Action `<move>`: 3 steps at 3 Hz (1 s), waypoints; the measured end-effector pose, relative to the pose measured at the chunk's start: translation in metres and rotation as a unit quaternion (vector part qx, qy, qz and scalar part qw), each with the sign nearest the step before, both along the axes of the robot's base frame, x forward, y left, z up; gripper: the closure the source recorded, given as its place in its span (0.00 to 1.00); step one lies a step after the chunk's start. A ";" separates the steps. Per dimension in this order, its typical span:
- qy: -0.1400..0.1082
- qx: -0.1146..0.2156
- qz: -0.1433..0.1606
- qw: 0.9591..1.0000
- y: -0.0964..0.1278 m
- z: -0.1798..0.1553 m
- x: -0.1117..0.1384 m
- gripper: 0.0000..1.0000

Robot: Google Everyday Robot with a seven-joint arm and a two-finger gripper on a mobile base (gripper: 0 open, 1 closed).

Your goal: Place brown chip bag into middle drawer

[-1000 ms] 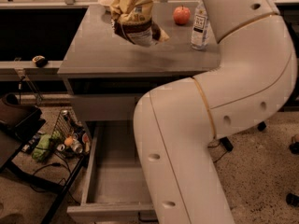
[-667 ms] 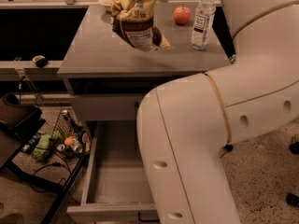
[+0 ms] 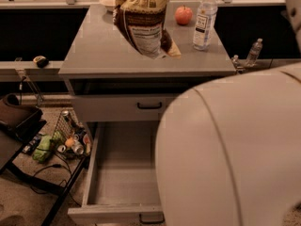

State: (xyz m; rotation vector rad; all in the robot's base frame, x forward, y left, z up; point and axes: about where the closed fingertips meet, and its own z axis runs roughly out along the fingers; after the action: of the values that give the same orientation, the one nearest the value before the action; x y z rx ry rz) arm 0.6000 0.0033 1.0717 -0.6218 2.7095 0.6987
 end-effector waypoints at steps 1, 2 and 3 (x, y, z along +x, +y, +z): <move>-0.029 0.026 -0.015 0.999 -0.004 0.016 -0.002 1.00; -0.036 0.033 -0.017 0.999 0.001 0.016 0.004 1.00; -0.039 0.073 -0.021 0.996 -0.002 0.008 0.005 1.00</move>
Offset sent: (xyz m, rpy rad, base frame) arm -0.0100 -0.0085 0.0147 0.0378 -0.0376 -0.0213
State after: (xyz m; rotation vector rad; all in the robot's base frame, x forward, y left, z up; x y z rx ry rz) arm 0.6048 0.0013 1.0793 -0.5422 2.5651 0.8360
